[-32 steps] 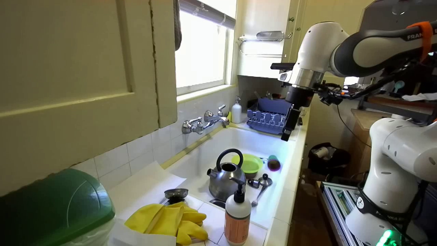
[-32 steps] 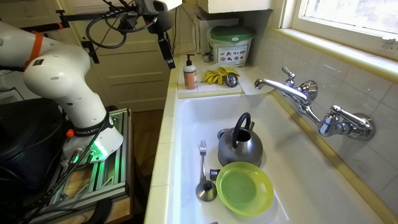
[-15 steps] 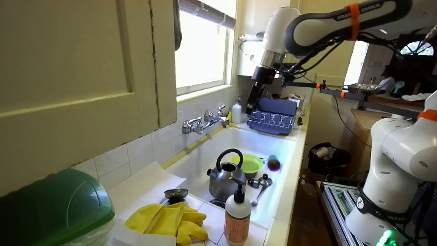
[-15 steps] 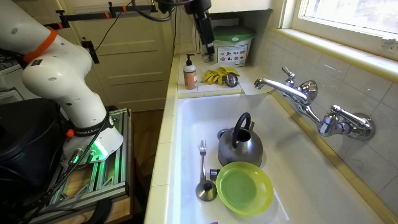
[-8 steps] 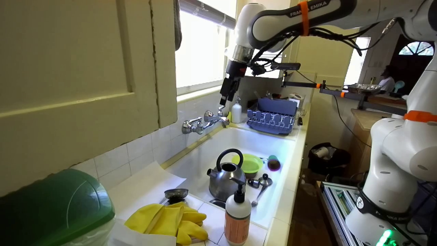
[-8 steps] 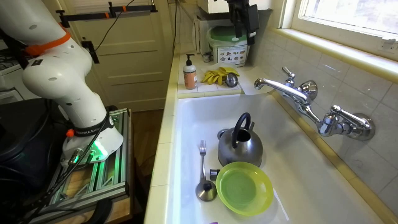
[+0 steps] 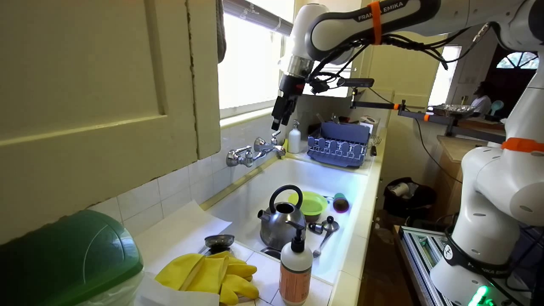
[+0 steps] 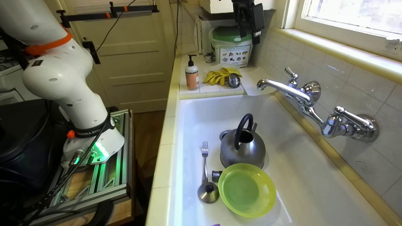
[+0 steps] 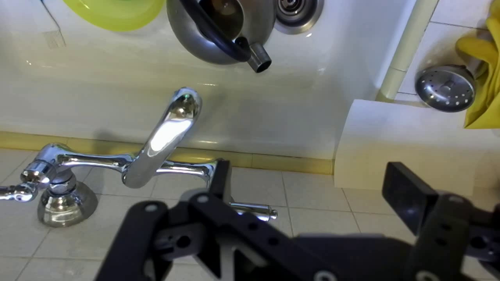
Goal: Open the tap, then close it
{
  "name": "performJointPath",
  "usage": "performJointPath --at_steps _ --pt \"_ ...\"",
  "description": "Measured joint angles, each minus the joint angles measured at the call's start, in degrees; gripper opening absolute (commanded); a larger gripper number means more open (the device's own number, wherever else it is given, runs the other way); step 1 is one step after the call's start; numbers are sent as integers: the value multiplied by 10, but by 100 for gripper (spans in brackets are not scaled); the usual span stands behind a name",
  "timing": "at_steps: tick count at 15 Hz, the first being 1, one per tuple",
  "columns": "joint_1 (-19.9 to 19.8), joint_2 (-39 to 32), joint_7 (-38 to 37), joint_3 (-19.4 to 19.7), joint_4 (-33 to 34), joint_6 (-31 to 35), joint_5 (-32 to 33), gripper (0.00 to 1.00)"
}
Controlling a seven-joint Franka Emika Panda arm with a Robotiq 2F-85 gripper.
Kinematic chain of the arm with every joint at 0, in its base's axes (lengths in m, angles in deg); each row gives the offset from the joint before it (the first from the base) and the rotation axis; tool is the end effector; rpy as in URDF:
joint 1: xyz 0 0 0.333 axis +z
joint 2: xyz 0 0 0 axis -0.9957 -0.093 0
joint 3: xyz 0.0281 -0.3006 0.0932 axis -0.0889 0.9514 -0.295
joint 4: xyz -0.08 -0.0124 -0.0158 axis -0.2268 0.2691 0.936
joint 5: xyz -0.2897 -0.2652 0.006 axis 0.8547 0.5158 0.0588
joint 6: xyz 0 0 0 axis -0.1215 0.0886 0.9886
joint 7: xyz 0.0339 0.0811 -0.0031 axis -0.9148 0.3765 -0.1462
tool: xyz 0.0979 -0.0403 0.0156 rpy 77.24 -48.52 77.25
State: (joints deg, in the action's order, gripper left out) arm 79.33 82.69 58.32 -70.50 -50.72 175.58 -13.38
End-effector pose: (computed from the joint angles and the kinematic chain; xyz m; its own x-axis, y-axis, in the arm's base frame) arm 0.5161 -0.1246 0.5399 0.9601 -0.1138 0.2553 -0.1154 -0.9933 -0.0089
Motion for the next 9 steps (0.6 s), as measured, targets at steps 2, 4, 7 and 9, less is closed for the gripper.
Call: performJointPath --at_steps 2,4,7,9 --pt "1 -12 12 -3 6 22 0 100" --pt "1 -34 21 -4 19 48 0 96" --pt "0 -77 25 -4 47 85 0 70" --pt "0 -107 31 -4 68 100 -3 53"
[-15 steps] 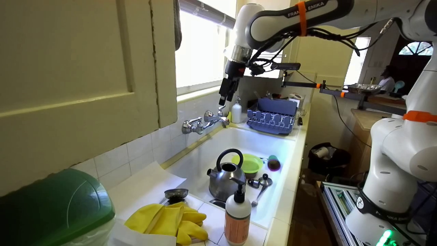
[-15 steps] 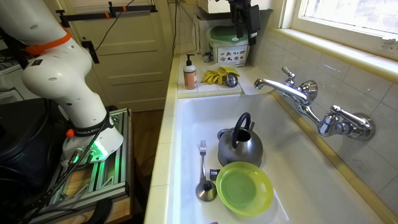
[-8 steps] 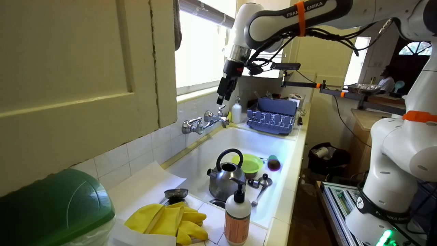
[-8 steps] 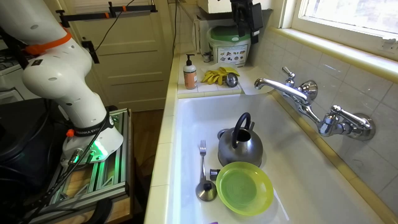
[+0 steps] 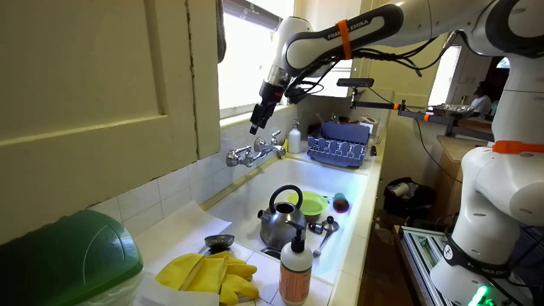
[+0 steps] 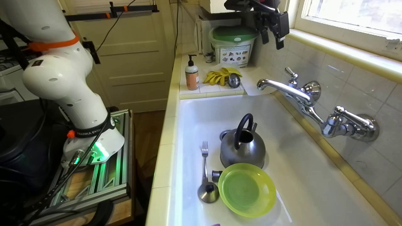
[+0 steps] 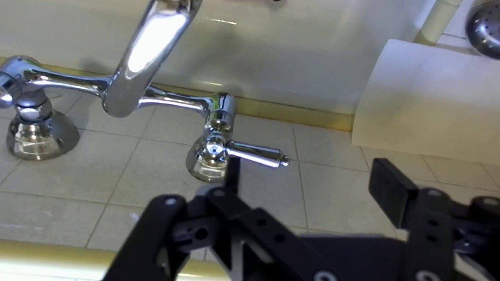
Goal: Open the tap, then close it
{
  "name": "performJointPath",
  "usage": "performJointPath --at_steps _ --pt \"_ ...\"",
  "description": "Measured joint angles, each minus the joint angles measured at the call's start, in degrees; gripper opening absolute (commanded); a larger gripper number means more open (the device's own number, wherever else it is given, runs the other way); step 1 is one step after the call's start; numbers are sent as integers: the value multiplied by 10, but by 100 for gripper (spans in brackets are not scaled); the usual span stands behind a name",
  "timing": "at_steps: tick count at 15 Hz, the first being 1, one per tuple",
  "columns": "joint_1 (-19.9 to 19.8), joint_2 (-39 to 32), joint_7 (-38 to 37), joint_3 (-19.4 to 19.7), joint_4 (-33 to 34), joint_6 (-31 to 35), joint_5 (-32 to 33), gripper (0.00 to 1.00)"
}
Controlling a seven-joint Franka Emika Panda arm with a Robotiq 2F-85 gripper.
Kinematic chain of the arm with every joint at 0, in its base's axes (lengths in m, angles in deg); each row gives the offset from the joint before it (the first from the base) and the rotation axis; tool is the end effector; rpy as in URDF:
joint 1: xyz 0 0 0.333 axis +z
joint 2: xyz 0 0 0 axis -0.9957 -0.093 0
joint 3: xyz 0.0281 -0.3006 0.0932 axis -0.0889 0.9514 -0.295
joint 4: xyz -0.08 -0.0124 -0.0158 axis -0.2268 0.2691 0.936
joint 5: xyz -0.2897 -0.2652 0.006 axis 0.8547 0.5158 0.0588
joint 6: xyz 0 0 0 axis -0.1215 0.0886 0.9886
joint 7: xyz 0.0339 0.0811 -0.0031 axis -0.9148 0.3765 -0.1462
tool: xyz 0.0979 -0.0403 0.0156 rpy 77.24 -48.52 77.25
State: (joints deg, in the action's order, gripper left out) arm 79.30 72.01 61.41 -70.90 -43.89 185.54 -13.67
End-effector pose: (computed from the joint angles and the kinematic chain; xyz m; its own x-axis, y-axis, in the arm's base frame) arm 0.5803 -0.1318 0.5164 0.9342 -0.0478 0.3535 -0.0676 -0.9967 0.0438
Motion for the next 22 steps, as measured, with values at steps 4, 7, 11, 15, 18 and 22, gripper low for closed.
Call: performJointPath --at_steps 4,7,11,15,18,22 --pt "-1 -51 9 -3 41 21 -12 23" --pt "-2 -80 10 -7 61 51 -15 2" --pt "-8 -109 12 -11 72 94 -16 0" --pt "-16 -130 12 -15 72 118 -16 0" --pt "-21 -139 13 -20 72 119 -17 0" --pt "-24 -142 13 -25 72 119 -21 0"
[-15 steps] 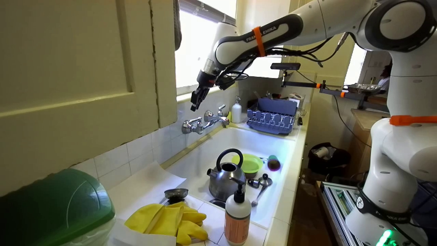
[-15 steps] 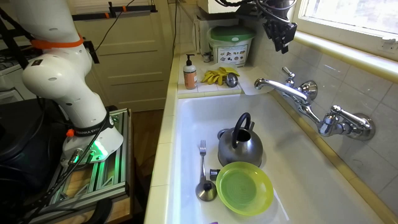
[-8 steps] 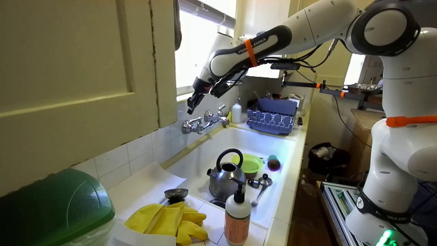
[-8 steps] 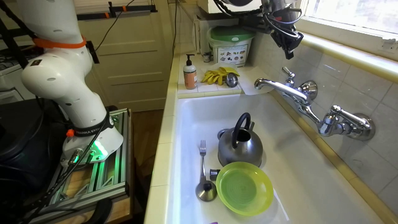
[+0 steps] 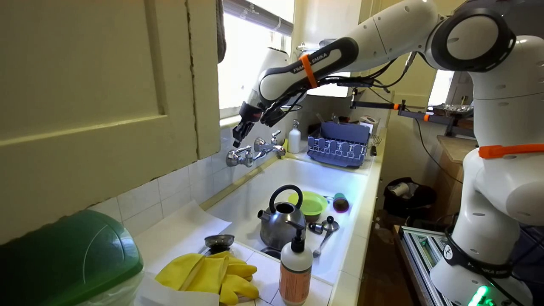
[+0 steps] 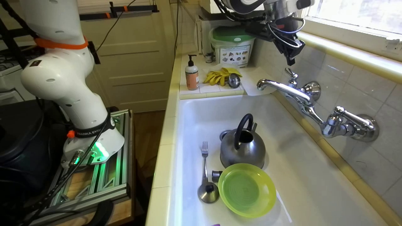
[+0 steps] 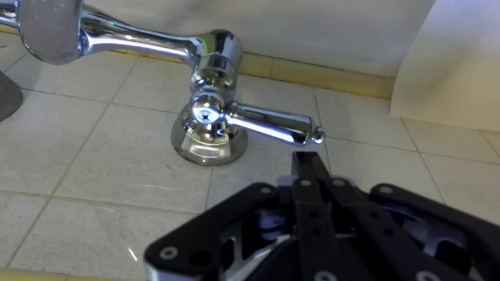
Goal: Open the tap, then close it
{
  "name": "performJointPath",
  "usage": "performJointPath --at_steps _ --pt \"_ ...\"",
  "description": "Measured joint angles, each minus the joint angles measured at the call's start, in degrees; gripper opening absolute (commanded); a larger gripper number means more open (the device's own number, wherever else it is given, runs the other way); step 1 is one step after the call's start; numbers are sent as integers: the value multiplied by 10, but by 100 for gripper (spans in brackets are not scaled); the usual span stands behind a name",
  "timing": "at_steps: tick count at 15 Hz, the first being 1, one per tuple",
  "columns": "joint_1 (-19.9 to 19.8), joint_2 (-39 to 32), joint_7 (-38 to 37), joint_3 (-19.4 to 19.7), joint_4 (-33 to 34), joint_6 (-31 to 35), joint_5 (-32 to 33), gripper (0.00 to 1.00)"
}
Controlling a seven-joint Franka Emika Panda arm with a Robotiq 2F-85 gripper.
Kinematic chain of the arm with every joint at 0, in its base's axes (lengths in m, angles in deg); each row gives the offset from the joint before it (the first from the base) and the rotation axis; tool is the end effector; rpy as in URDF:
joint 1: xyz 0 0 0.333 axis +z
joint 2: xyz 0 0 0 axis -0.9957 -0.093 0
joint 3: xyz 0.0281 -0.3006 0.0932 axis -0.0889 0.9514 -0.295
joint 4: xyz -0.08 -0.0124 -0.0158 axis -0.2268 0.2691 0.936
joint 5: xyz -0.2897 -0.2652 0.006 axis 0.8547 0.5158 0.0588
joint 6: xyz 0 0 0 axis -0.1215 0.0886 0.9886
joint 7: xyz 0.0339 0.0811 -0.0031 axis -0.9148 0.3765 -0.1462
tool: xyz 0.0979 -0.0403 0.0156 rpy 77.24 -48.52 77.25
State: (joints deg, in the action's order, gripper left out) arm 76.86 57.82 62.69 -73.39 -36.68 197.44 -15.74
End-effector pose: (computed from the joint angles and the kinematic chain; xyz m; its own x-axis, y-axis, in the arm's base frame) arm 0.6488 -0.1434 0.4499 0.9010 -0.0376 0.4323 -0.0692 -0.9959 0.0578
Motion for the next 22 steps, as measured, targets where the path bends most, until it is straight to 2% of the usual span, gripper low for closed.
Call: performJointPath --at_steps 18,22 --pt "-21 -11 39 -17 5 5 -32 0" --pt "-26 -16 45 -18 5 29 -36 0"
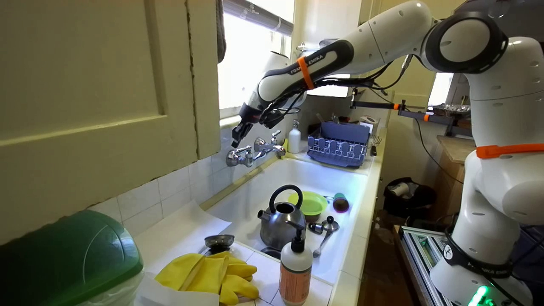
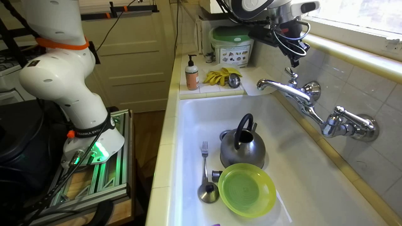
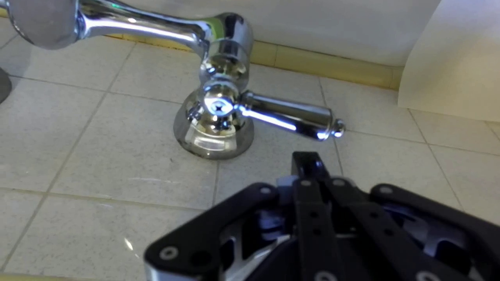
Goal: Open the tap, then close it
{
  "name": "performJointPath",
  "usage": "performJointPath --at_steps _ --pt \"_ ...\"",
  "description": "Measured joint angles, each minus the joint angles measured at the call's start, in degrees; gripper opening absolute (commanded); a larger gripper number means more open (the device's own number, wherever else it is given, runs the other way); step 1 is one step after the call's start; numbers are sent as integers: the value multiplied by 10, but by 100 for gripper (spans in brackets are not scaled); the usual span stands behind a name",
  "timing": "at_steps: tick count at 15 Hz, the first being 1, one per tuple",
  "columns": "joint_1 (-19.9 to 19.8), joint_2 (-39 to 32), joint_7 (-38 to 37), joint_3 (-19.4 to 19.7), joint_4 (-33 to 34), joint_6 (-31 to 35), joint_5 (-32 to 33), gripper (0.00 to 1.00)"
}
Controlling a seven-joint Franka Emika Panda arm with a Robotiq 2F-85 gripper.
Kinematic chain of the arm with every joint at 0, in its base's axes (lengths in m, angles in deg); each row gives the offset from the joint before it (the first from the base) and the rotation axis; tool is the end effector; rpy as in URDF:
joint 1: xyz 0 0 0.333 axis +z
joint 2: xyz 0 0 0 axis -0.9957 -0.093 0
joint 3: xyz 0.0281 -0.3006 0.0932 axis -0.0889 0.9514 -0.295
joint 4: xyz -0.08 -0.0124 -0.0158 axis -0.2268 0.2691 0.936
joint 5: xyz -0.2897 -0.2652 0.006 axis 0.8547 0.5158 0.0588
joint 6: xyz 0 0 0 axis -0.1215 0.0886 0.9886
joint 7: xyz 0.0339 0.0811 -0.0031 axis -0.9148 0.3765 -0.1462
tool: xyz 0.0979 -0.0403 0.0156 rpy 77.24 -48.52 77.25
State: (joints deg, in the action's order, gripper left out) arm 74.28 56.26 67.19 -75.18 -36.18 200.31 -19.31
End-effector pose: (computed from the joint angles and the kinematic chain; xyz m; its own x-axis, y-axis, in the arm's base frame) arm 0.6533 -0.1567 0.4420 0.8843 -0.0245 0.4662 -0.0489 -0.9980 0.0402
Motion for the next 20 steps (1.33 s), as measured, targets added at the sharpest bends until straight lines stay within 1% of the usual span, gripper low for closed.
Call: performJointPath --at_steps 5,11,20 --pt "-5 -10 10 -8 0 3 -18 0" --pt "-6 -13 10 -10 4 -3 -19 0" --pt "-5 -13 -16 -5 26 -59 -7 0"
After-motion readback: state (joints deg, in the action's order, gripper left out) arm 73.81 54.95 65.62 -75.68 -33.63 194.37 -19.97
